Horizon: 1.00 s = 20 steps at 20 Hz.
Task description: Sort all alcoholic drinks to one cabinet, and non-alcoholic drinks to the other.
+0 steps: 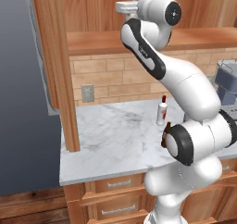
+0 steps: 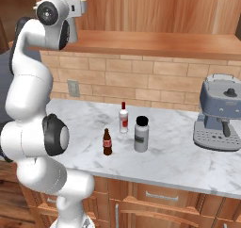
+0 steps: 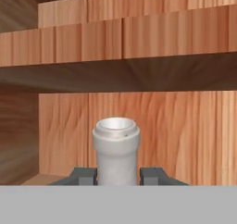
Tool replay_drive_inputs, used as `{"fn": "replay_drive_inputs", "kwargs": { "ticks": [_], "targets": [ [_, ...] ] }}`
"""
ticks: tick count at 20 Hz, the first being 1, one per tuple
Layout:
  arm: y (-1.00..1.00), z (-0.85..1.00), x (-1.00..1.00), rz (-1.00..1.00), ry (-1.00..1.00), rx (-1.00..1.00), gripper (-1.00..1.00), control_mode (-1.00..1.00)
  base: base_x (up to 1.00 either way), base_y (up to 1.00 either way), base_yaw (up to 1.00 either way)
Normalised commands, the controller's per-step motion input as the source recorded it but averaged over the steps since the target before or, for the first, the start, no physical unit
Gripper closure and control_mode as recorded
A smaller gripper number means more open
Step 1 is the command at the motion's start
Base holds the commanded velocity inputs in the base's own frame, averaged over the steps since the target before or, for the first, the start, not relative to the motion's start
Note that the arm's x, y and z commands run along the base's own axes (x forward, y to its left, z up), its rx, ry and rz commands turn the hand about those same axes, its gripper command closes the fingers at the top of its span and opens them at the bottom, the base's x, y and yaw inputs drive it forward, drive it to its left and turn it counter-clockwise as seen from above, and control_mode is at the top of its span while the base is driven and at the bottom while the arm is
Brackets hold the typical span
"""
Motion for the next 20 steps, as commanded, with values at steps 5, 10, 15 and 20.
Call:
{"fn": "replay_drive_inputs", "kwargs": {
  "ticks": [5,10,15,20],
  "targets": [
    [0.0,0.0,0.36,-0.06,0.03,0.0,1.0,-1.0,0.0,0.0,0.0],
    [0.0,0.0,0.33,-0.05,0.03,0.0,1.0,-1.0,0.0,0.0,0.0],
    [0.0,0.0,0.13,-0.04,0.0,0.0,1.0,-1.0,0.0,0.0,0.0],
    [0.0,0.0,0.17,-0.04,0.0,0.0,1.0,-1.0,0.0,0.0,0.0]
  ]
}}
